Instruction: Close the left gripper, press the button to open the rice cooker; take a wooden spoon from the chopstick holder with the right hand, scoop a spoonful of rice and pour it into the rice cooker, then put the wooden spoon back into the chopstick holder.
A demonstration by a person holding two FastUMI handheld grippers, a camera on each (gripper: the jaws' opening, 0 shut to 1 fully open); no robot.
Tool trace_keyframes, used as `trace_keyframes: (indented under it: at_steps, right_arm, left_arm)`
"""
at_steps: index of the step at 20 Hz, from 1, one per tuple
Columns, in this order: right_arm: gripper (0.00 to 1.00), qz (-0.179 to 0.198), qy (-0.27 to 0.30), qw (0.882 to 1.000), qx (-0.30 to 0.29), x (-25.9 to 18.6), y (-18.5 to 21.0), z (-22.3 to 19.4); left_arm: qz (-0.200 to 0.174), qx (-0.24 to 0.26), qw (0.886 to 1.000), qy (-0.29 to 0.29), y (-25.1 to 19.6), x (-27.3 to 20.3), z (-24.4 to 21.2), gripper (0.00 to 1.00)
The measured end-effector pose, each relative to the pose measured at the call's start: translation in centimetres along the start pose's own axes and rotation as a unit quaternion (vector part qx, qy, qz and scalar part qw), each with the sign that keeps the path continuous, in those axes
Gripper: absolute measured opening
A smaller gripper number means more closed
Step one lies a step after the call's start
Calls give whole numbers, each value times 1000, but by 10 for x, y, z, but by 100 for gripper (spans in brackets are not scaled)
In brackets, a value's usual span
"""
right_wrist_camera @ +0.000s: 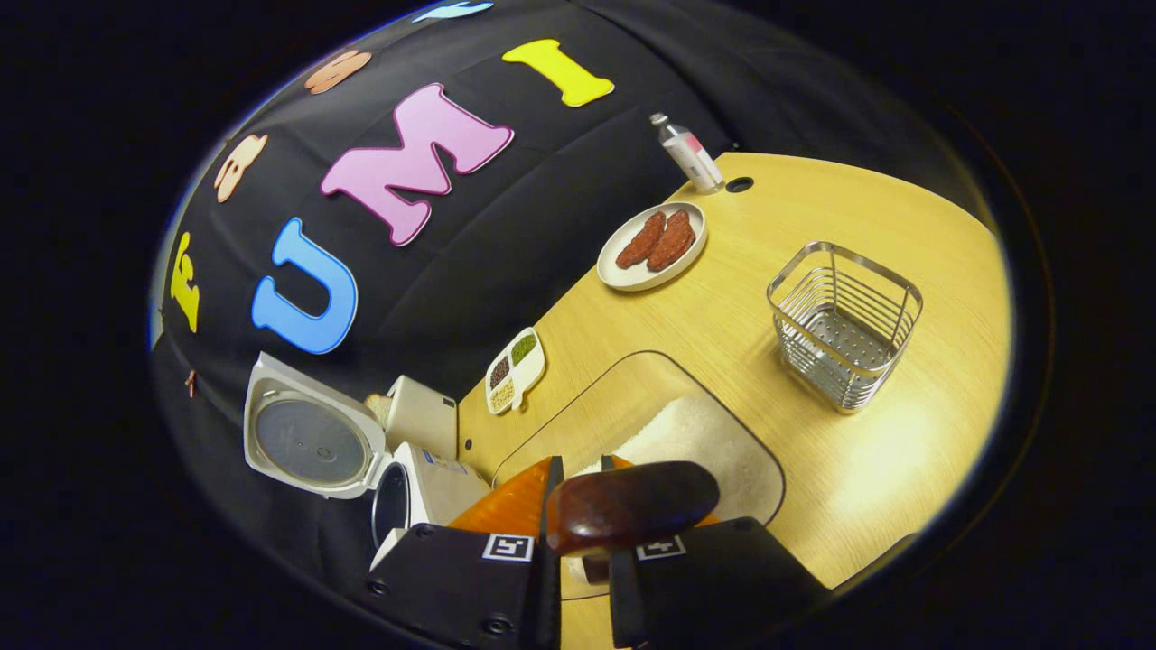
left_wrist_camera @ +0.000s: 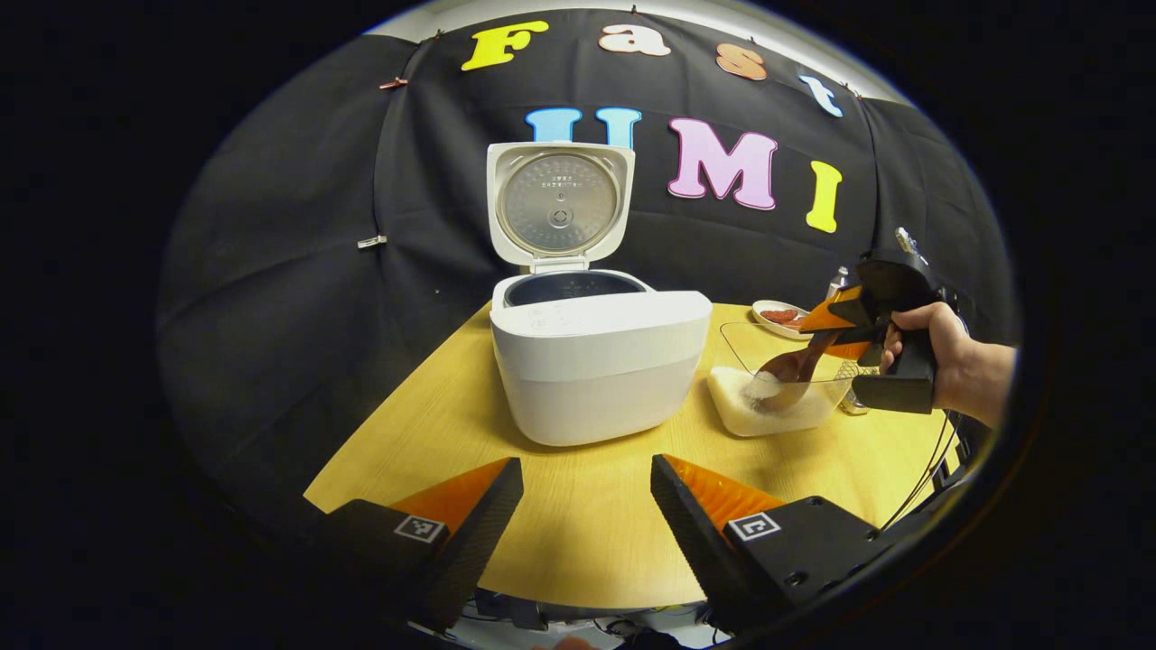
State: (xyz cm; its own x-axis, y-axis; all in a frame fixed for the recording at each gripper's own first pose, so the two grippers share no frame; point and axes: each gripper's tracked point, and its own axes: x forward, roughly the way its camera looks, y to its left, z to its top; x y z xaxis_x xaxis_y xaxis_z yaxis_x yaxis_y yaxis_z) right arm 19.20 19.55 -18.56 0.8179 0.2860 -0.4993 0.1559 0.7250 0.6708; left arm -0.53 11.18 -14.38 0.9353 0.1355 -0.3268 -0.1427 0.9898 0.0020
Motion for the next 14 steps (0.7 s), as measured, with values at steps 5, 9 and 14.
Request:
trace_keyframes:
  at_steps: [5,9,14]
  right_arm:
    - [21,-13,-13,998,59,-10,-13,31]
    - [21,-6,-18,996,85,-22,-6,47]
    - [21,15,-10,991,135,-35,17,57]
  left_arm:
    - [-3,15,1000,6,-7,5,4,98]
    - [-6,-5,1000,3,-11,8,11,98]
    - [-8,3,1000,-12,-11,5,18,98]
